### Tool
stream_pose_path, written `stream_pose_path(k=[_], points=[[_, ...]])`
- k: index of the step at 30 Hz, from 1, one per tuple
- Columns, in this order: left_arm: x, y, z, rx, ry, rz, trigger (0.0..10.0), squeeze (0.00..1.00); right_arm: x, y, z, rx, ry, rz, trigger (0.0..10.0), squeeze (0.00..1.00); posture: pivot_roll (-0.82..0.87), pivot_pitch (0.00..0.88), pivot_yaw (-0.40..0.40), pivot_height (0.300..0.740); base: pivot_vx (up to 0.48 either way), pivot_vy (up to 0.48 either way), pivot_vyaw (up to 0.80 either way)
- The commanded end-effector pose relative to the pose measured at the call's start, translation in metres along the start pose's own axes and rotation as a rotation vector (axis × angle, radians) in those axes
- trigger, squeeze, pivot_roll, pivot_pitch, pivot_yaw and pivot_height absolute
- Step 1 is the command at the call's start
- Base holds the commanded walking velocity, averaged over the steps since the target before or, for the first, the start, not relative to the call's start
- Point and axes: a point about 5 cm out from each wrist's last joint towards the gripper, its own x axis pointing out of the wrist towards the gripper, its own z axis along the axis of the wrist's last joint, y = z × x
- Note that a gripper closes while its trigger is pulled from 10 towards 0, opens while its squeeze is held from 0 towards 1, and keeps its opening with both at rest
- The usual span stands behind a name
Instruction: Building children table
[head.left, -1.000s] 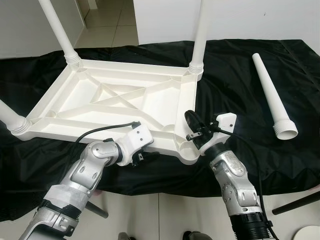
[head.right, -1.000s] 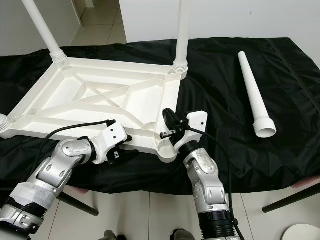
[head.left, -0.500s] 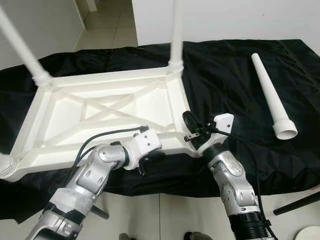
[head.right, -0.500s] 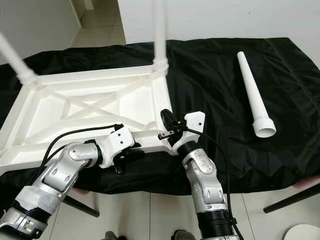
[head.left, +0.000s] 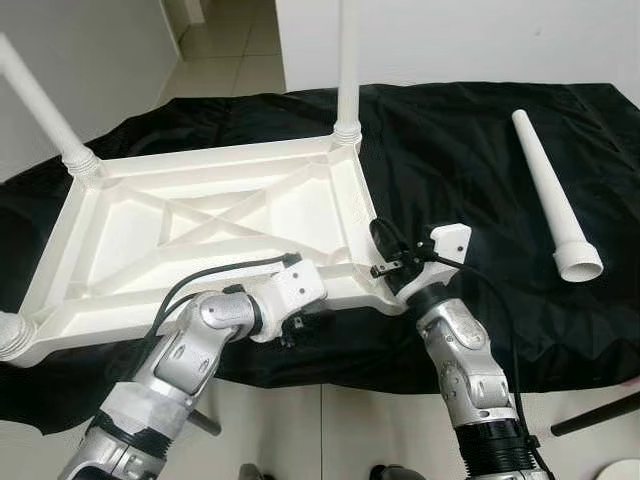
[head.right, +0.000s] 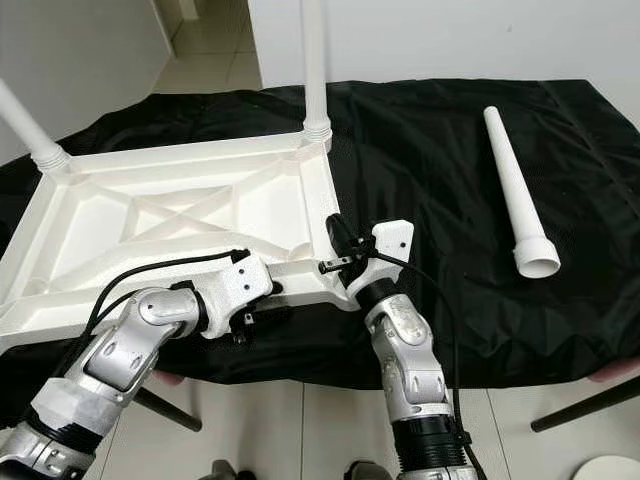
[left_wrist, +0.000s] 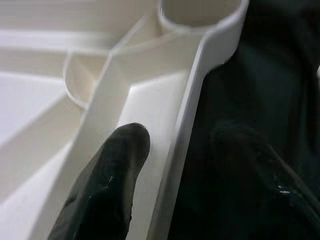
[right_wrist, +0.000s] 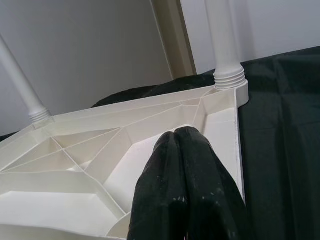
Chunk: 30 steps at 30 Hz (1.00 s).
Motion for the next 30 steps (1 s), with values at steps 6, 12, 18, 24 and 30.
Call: stream_pose_path(k=[6, 12, 18, 24, 30], points=[[-0.004, -0.005, 0.016, -0.052, -0.094, -0.004, 10.0, 0.00, 0.003, -0.008, -0.002, -0.019, -0.002, -0.086, 10.0, 0.00, -0.07, 0.073, 0.089, 0.740, 0.000, 0.000, 0.00], [-0.009, -0.001, 0.041, -0.169, -0.238, 0.020, 10.0, 0.00, 0.004, -0.027, 0.005, -0.118, -0.029, -0.235, 10.0, 0.00, -0.07, 0.080, 0.085, 0.740, 0.000, 0.000, 0.00], [-0.009, 0.014, 0.060, -0.199, -0.340, 0.200, 10.0, 0.00, 0.002, -0.054, 0.015, -0.233, -0.053, -0.456, 10.0, 0.00, -0.07, 0.080, 0.076, 0.740, 0.000, 0.000, 0.00], [-0.006, 0.019, 0.067, -0.267, -0.381, 0.253, 10.0, 0.00, -0.007, -0.084, 0.020, -0.310, -0.024, -0.668, 10.0, 0.00, -0.07, 0.085, 0.070, 0.740, 0.000, 0.000, 0.00], [-0.001, 0.013, 0.074, -0.292, -0.399, 0.229, 10.0, 0.00, -0.016, -0.101, 0.024, -0.379, -0.019, -0.807, 10.0, 0.00, -0.07, 0.091, 0.068, 0.740, 0.000, 0.000, 0.00]])
